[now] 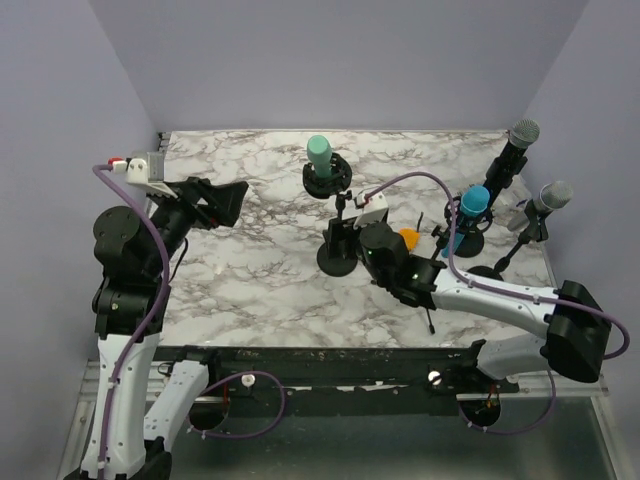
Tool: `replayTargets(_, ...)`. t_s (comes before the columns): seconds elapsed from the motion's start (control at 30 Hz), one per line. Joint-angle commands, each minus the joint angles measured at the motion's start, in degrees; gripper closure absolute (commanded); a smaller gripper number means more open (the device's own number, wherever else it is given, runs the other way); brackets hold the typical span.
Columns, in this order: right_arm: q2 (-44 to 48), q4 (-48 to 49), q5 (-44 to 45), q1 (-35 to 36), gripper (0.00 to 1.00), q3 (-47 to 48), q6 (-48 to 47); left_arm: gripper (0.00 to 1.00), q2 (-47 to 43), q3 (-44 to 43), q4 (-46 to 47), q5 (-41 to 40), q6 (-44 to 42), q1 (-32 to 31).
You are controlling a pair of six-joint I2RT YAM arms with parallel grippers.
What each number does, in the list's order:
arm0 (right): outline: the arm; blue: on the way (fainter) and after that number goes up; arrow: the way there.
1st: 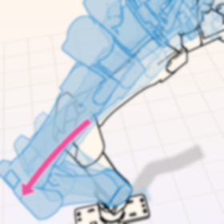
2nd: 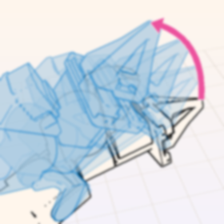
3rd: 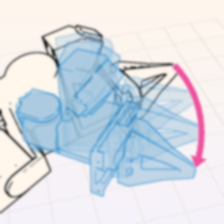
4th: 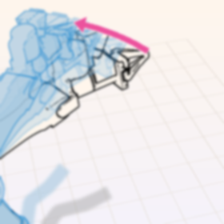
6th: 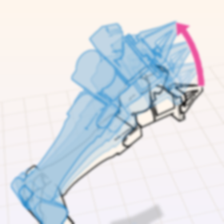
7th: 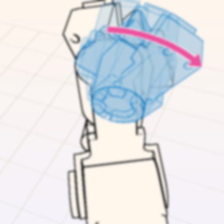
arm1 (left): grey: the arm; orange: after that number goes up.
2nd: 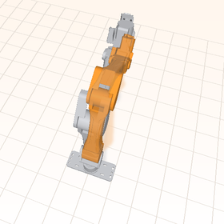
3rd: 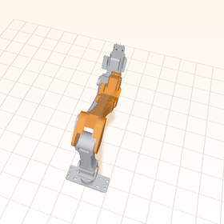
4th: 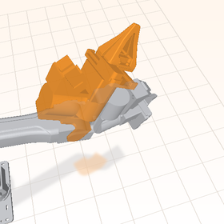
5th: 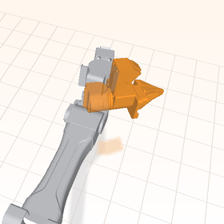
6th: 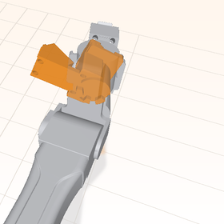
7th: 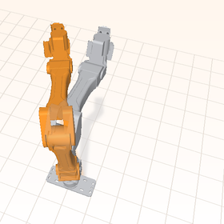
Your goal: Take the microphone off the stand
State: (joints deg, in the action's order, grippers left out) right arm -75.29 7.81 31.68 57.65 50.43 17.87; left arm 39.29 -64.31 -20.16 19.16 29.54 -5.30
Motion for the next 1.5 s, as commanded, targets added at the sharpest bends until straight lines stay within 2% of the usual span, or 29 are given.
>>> replayTargets(0.0,-2.4,14.9,6.6,0.3,0.19,-4.1,-2.9,0.01,2.3,1.1,5.1,-1.0,-3.4,0.2)
replayTargets(0.13,-3.7,22.4,6.3,0.3,0.28,-7.7,-4.8,0.01,1.7,6.1,8.5,-1.0,-5.3,0.2)
replayTargets(0.33,-8.7,31.6,6.7,0.2,0.33,-10.1,-7.8,0.01,-1.7,10.6,11.8,-0.5,-5.8,0.9)
replayTargets(0.53,-12.8,39.3,8.0,0.2,0.53,-11.6,-9.6,0.01,-4.8,15.3,15.1,-0.4,-5.9,1.1)
replayTargets(0.63,-14.6,42.2,7.2,0.2,0.57,-11.6,-11.4,0.01,-4.3,15.4,15.6,0.6,-5.8,1.1)
replayTargets(0.97,-18.2,44.9,5.5,0.1,0.69,-10.7,-14.8,0.01,-2.6,16.5,17.2,1.5,-6.6,1.2)
replayTargets(1.17,-19.5,44.6,-0.5,0.1,0.78,-11.1,-17.3,0.01,-1.3,17.1,17.8,1.9,-7.0,1.0)
replayTargets(1.4,-18.1,44.9,-6.5,0.1,0.99,-12.7,-15.0,0.01,-1.2,18.4,19.6,4.0,-9.2,-1.5)
replayTargets(1.47,-17.8,45.6,-10.8,0.1,0.99,-13.8,-14.4,0.01,-1.5,18.6,19.8,4.9,-10.3,-3.3)
